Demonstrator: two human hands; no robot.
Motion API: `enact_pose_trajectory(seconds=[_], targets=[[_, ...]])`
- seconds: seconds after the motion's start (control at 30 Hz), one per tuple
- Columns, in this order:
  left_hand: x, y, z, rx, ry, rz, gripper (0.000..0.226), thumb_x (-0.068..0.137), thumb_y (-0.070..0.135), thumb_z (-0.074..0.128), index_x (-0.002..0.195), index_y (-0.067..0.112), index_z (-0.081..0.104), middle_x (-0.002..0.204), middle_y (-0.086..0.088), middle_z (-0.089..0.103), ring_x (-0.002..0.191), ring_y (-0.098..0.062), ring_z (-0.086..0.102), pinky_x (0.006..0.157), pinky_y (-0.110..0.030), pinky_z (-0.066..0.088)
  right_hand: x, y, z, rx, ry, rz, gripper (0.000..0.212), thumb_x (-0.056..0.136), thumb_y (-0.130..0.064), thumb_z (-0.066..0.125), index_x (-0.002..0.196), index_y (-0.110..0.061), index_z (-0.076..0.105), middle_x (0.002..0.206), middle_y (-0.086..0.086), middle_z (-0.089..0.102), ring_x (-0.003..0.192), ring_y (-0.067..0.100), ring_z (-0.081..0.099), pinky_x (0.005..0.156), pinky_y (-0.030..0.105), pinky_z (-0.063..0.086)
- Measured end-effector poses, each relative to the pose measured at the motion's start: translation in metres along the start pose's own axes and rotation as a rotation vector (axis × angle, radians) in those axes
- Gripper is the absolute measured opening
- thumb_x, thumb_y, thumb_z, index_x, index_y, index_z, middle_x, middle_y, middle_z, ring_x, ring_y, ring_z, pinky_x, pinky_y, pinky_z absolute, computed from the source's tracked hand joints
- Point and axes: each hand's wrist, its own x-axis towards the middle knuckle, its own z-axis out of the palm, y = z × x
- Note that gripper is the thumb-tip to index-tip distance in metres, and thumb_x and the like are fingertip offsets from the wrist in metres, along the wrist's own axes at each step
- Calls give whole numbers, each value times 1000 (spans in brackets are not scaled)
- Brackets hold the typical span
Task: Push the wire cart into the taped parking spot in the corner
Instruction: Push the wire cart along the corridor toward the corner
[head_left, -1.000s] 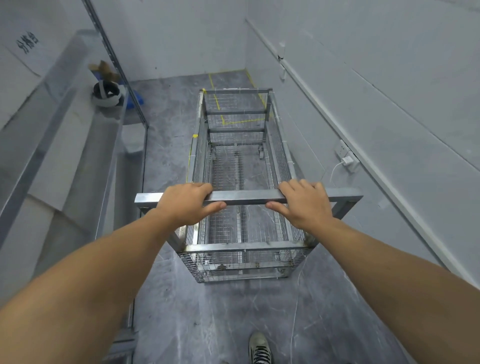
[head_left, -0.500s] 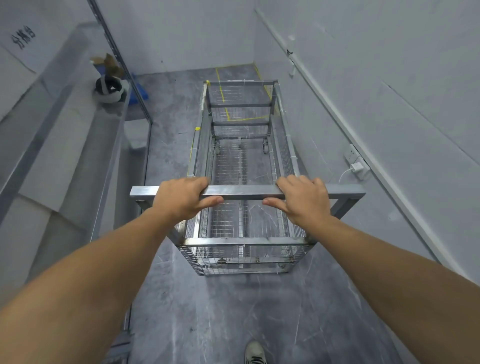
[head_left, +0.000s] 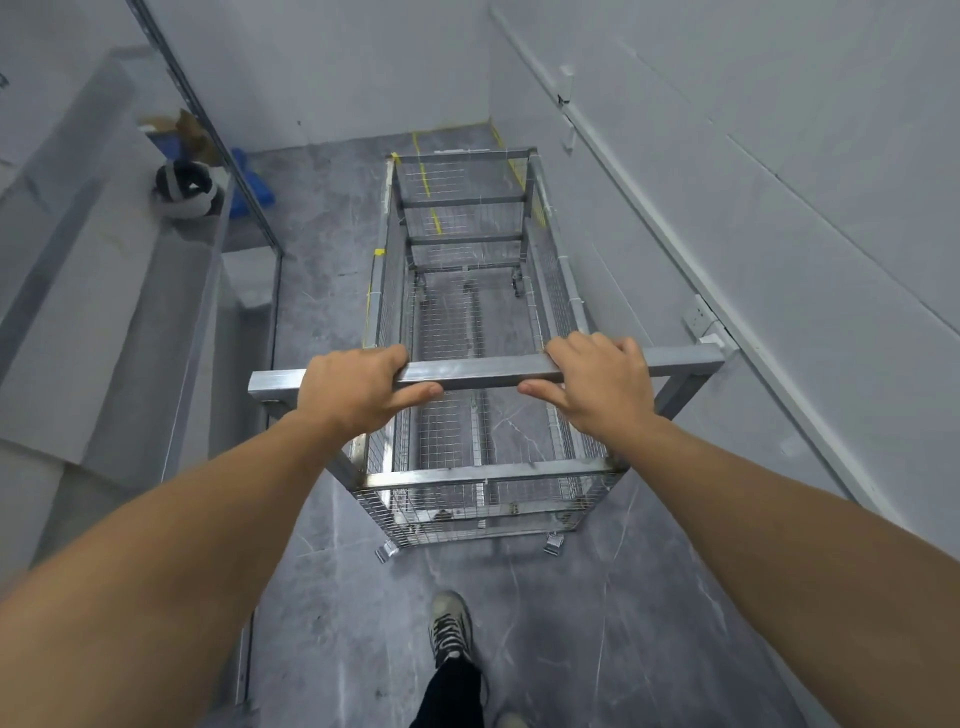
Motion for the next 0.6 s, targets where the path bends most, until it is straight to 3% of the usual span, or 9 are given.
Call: enact_pose_trajectory(seconds=[0.17,0.6], targets=[[42,-16,5,8,7,7,69,73,88,23,77,23,47,64,7,56,58,-18,53,52,-29,33,42,8,9,1,-8,30,68,79,-85,17,95,-29,52,92,-10,58,90,18,52,81,37,30],[157,-67,17,9,55,59,64,78,86,22,72,25,38,63,7,54,53,-13,48,46,-26,31,161,26,37,-21,50,36,60,84,-83,26,92,-29,51,86,-11,55,82,16,51,77,36,31]])
